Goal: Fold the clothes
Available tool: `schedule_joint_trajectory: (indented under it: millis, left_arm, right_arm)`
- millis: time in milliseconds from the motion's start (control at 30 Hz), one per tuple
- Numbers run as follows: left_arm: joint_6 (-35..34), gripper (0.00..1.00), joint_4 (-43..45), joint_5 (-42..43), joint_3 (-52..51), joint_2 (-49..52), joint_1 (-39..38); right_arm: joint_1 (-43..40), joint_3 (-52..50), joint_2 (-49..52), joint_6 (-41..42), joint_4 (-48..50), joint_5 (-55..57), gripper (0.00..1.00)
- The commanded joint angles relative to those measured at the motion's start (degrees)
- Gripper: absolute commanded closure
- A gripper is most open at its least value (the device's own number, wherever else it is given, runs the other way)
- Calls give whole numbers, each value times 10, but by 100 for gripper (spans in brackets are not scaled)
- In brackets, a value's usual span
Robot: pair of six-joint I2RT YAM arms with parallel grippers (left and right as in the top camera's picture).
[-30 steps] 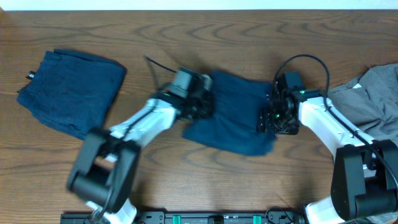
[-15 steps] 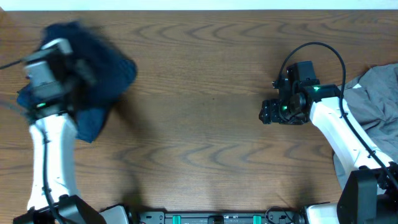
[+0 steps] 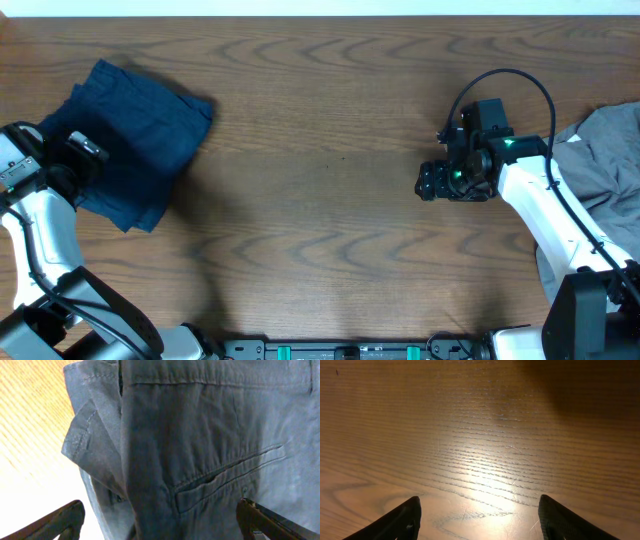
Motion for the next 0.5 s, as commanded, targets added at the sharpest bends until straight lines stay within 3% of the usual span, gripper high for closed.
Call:
schedule_joint_trajectory:
  millis: [0,233,467]
  left_arm:
    - [-62,2,-1,3,0,-21,1]
    - [-68,2,1,27,2,-97,-41]
    - [-28,2,-14,27,2,-109,-209]
  right_arm:
    - [-7,6,-3,-16,0,-5,25]
    - [-7,6,-3,-16,30,-5,18]
    - [-31,6,-3,31,79,-16,10]
